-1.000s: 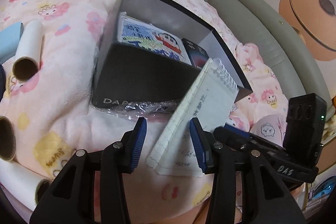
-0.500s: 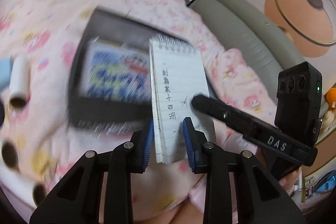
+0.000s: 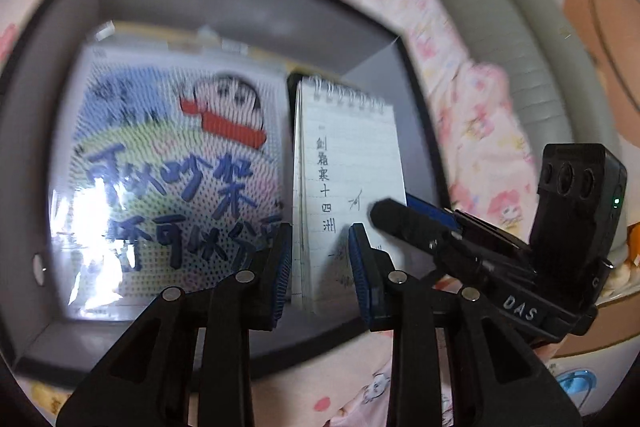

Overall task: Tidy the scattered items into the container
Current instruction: 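Lift the notepad and carry it toward the open black box, then lower the notepad upright into the box beside the Smart Devil box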

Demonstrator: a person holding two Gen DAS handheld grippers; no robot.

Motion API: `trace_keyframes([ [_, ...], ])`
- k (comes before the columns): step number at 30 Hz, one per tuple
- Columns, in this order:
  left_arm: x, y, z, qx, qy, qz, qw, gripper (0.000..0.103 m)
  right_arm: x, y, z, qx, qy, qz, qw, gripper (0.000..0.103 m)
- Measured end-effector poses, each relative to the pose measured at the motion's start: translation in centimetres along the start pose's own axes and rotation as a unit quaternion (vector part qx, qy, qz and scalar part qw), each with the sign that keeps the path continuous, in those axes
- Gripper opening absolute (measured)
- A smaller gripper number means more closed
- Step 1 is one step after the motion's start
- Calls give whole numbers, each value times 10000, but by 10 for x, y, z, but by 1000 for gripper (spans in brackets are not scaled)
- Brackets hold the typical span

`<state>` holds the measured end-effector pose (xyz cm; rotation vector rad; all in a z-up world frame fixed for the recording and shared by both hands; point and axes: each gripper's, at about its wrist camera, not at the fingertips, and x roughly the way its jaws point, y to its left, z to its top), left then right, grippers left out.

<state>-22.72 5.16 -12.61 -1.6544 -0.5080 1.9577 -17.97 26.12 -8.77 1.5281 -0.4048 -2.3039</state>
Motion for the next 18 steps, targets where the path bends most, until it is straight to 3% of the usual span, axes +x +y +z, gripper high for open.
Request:
trace_keyframes([
  [3, 11, -1, 4, 121, 220, 396, 9989, 28, 14, 1, -2, -21, 325, -134, 9994, 25],
  [5, 8, -1, 6, 112, 165, 378, 9991, 28, 17, 6, -1, -118, 338, -288, 9989, 26],
  [9, -3, 7, 13, -173, -363, 561, 9976, 28, 3, 8, 3, -247, -170, -627, 9976, 27],
  [12, 8, 13, 16, -380, -372, 952, 9940, 22, -7, 3, 8, -151, -489, -841, 9951, 27],
  [13, 12, 13, 16, -398, -346, 944, 9941, 16, -8, 2, 10, -121, -540, -915, 9943, 27],
  [18, 29, -7, 9, -250, -38, 400, 9989, 15, -11, -5, 12, 38, -555, -888, 9945, 27],
])
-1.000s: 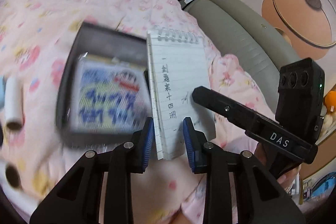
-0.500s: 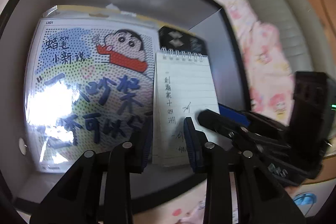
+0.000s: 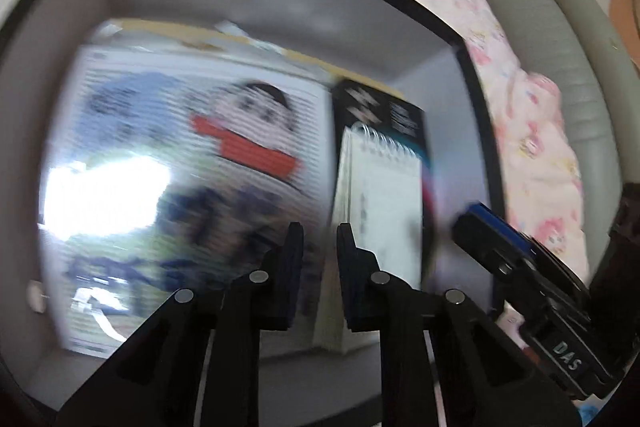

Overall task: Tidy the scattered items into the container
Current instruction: 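Lower the notepad upright into the box beside the Smart Devil box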

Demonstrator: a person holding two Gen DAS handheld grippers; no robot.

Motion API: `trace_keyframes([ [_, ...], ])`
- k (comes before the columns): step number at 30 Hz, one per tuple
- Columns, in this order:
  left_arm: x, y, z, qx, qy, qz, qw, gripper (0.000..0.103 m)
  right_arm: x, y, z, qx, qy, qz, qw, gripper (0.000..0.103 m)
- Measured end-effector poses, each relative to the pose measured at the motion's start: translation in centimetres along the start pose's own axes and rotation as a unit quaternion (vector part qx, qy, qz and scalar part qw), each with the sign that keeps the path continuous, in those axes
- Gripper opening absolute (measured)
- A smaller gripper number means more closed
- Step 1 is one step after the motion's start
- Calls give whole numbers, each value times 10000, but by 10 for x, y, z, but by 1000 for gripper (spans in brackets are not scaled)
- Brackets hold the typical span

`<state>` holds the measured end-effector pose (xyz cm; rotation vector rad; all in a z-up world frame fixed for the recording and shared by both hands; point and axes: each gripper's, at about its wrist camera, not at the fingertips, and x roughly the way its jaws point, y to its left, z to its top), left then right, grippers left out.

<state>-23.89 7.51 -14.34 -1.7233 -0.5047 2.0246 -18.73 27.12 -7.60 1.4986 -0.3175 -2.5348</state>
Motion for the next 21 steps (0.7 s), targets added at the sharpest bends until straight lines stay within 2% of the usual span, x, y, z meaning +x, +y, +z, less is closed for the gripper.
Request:
trace_keyframes([
  [3, 4, -8, -6, 79, 123, -329, 9994, 15, -1, 0, 2, 27, -64, -26, 10000, 27],
  [8, -19, 11, -16, -355, -445, -7, 9984, 15, 2, 11, -2, -265, 23, 80, 9996, 27],
  [11, -36, 16, -25, -343, -654, 146, 9972, 15, 13, 28, -6, -589, 291, 217, 9976, 27],
  [13, -43, 15, -30, -263, -701, 147, 9971, 15, 24, 38, -9, -805, 511, 183, 9953, 27],
  [17, -56, 26, -35, -132, -706, 195, 9972, 15, 51, 47, -16, -973, 1041, -205, 9896, 26],
  [21, -51, 15, -24, -118, -639, 118, 9978, 15, 49, 41, -15, -848, 1060, -221, 9905, 20],
])
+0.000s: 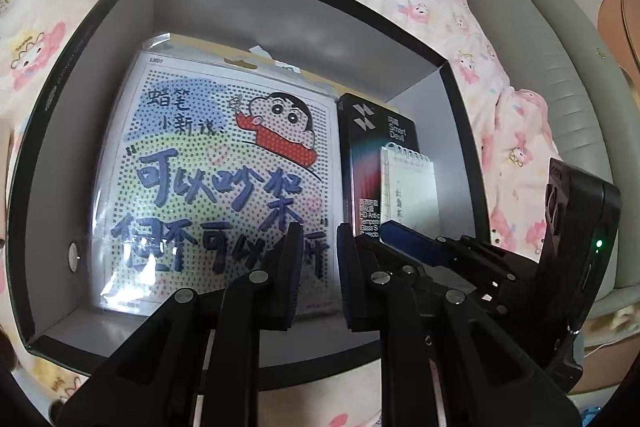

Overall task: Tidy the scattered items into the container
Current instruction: 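Lower the notepad upright into the box beside the Smart Devil box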

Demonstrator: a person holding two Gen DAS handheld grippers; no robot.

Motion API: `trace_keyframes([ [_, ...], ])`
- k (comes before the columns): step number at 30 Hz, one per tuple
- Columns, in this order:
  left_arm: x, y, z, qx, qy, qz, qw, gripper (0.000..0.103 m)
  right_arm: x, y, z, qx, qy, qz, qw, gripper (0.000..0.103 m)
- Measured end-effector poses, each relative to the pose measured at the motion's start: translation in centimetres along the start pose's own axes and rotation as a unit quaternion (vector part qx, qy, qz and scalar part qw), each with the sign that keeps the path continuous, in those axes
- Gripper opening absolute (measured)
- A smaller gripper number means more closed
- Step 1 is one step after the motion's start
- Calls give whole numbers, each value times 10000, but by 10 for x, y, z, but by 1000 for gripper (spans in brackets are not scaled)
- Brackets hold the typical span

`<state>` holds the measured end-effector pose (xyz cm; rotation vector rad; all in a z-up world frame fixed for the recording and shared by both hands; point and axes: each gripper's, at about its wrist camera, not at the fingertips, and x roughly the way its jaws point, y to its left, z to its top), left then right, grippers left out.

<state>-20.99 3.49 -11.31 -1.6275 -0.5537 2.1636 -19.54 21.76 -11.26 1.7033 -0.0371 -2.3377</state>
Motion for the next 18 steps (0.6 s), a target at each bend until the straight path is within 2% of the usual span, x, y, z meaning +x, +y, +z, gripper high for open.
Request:
trace_keyframes([
  [2, 5, -9, 6, 35, 16, -160, 9999, 15, -13, -8, -3, 213, -176, 118, 9995, 20],
  [5, 18, -23, 7, 126, 82, -194, 9997, 15, -55, -26, -7, 491, -1010, 141, 9936, 23],
  [6, 23, -27, 7, 138, 154, -230, 9995, 15, -68, -33, -10, 642, -1289, 142, 9895, 27],
  [8, 36, -36, 6, 176, 320, -337, 9988, 15, -89, -49, -14, 995, -1778, -40, 9790, 35],
  [9, 42, -41, 6, 198, 412, -366, 9983, 15, -94, -54, -14, 1099, -1892, -200, 9756, 36],
  [11, 56, -51, 5, 251, 610, -312, 9973, 15, -93, -62, -13, 1196, -1909, -426, 9734, 36],
  [14, 73, -59, 4, 228, 865, 9, 9960, 15, -79, -69, -12, 1285, -1646, -267, 9776, 36],
  [18, 77, -66, 5, 211, 925, 29, 9955, 19, -75, -79, -12, 1459, -1541, -131, 9771, 36],
])
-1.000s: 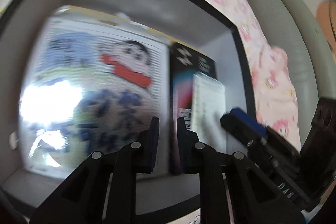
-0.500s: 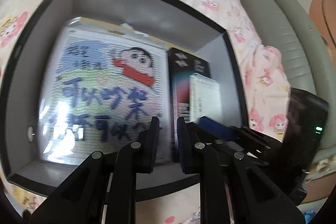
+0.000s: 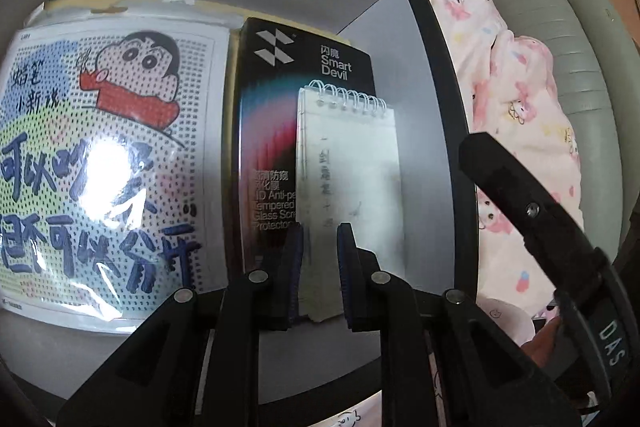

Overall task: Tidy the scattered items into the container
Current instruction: 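Lower the notepad upright into the box beside the Smart Devil box, then open the left gripper, release the notepad, and withdraw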

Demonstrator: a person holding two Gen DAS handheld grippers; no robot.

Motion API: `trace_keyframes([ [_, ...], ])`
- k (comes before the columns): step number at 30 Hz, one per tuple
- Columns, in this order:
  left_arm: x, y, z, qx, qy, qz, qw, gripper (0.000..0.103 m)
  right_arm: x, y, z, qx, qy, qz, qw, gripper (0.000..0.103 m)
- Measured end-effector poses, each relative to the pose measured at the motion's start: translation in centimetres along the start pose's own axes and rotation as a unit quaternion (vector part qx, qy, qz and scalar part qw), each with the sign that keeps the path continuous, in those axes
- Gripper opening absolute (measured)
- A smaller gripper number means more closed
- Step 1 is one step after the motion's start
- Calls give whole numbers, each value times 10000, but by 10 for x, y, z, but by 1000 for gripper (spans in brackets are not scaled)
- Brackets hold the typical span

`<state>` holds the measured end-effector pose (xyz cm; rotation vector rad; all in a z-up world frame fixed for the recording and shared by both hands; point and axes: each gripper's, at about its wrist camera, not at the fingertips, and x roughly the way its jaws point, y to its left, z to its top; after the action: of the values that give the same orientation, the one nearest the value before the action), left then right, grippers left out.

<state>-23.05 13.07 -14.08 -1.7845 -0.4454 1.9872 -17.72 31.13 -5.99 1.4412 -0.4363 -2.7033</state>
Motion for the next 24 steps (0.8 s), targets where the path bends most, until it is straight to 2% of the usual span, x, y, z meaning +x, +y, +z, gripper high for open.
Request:
trace_keyframes([
  [1, 0, -1, 0, 48, 18, -65, 10000, 27, -2, -1, 0, 63, -18, 37, 10000, 36],
  [2, -2, 0, -1, 76, 36, -175, 9998, 29, -4, -2, 2, 105, -30, 64, 9999, 36],
  [4, -9, 8, -2, -109, 20, -342, 9994, 28, -4, -2, 1, 109, -24, 94, 9999, 36],
  [6, -16, 18, -2, -326, -213, -128, 9992, 27, 1, 2, 0, 49, 15, 72, 10000, 36],
  [7, -16, 19, -1, -335, -249, -29, 9991, 21, 2, 4, -1, 4, 40, 49, 10000, 36],
  [10, -7, 16, -2, -304, 80, -393, 9987, 22, 5, 9, -2, -86, 111, -13, 9999, 36],
  [13, -7, 9, -6, -113, 58, -300, 9995, 25, 10, 11, -3, -152, 191, -95, 9997, 36],
  [15, -12, 16, -7, -239, 51, -557, 9982, 26, 10, 10, -4, -135, 211, -106, 9996, 37],
  [17, -27, 20, -12, -234, -215, -572, 9979, 26, 8, 8, -5, -121, 184, -158, 9996, 37],
  [19, -50, 17, -21, -76, -700, -190, 9973, 26, 4, 10, -6, -141, 134, -172, 9997, 37],
  [21, -74, 12, -32, 96, -1102, -50, 9939, 27, -5, 17, -9, -189, 43, -182, 9996, 37],
  [22, -85, 10, -39, 175, -1260, -27, 9919, 31, -11, 22, -11, -217, -12, -185, 9996, 38],
  [24, -106, 3, -56, 378, -1573, 220, 9866, 32, -22, 33, -18, -288, -132, -174, 9993, 41],
])
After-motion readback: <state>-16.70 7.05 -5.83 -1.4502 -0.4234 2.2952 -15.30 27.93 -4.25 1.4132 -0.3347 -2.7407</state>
